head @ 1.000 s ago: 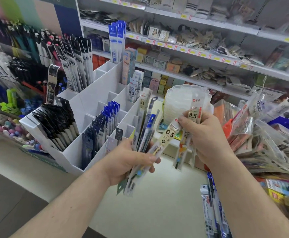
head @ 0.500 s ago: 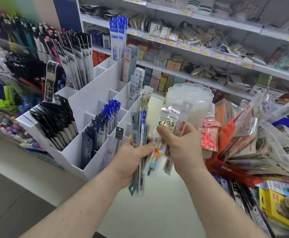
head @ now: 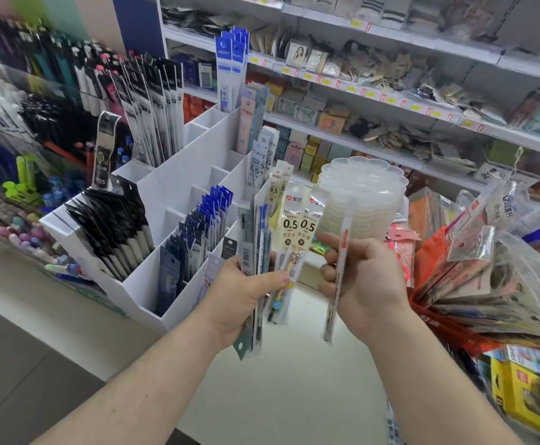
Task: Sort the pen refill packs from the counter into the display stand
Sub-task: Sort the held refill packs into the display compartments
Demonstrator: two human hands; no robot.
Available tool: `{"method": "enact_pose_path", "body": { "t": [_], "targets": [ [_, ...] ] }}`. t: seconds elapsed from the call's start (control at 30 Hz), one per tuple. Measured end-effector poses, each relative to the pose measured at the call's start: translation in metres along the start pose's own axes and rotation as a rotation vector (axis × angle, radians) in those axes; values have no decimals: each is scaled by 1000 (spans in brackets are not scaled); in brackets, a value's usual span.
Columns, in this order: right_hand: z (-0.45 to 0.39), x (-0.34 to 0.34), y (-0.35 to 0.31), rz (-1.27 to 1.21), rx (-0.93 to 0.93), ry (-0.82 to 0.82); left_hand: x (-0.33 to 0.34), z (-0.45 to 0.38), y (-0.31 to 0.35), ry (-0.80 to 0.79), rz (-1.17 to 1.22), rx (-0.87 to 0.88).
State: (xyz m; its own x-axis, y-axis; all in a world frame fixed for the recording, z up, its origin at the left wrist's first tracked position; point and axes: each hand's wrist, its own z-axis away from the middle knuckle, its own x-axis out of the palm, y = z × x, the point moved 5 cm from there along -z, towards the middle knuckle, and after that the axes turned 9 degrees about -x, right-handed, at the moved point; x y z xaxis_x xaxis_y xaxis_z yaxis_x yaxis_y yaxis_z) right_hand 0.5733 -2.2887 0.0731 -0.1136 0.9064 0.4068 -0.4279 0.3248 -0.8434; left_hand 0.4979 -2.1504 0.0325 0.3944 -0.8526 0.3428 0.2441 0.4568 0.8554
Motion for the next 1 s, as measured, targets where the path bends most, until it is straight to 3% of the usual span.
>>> {"method": "enact_pose_path", "body": {
  "t": [0.17,0.4,0.57,1.0],
  "targets": [
    [16,22,-7,-119,-47,-226,0,-2,0,29,3,10],
    [4,13,6,60,-265,-3,4,0,3,-48,44,36],
    [1,12,11,187,-190,-67,0,0,5,-42,-14,43],
    [-2,17,9,407,-315,-91,-6,5,19,4,-271,28]
  ]
}}
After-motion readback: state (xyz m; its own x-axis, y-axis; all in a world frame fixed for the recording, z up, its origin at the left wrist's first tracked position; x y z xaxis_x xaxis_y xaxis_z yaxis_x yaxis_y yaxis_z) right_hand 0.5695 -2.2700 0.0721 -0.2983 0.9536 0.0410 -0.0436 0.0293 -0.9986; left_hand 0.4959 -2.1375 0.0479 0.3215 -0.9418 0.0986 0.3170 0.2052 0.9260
